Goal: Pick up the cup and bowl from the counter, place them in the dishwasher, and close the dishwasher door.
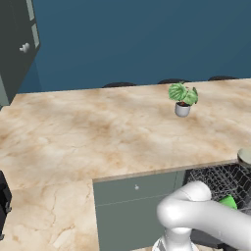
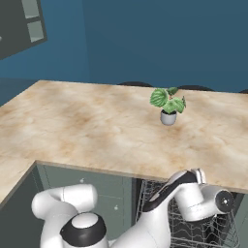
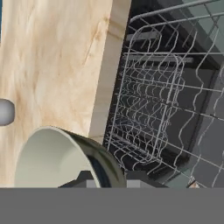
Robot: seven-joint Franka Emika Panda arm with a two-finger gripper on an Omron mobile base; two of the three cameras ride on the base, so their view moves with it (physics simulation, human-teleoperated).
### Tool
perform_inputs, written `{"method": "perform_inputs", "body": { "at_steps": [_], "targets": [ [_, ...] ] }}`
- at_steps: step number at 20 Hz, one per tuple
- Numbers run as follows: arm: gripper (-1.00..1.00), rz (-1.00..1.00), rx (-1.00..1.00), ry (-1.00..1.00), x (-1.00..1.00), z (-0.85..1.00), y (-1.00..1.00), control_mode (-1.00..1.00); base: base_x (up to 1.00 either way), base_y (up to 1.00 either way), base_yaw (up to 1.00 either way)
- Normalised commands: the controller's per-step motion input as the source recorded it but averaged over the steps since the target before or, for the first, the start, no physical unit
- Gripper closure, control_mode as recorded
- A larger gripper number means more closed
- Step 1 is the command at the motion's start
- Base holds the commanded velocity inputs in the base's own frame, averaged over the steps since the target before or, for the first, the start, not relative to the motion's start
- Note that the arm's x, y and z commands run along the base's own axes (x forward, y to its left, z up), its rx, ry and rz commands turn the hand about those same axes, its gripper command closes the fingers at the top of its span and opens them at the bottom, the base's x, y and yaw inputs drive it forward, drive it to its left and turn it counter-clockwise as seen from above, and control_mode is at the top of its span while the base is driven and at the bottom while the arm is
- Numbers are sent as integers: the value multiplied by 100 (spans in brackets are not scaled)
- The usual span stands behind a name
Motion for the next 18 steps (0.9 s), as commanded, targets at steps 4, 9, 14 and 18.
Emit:
{"method": "perform_inputs", "body": {
  "at_steps": [4, 9, 14, 18],
  "targets": [
    [100, -7, 3, 0, -29, -3, -18, -100, 0, 0, 0],
    [100, -8, 6, 0, -11, -23, -11, -100, 0, 0, 0],
    [100, -7, 6, 1, 0, -42, -1, -100, 0, 0, 0],
    [100, -6, 4, 4, 0, -45, 0, -100, 0, 0, 0]
  ]
}}
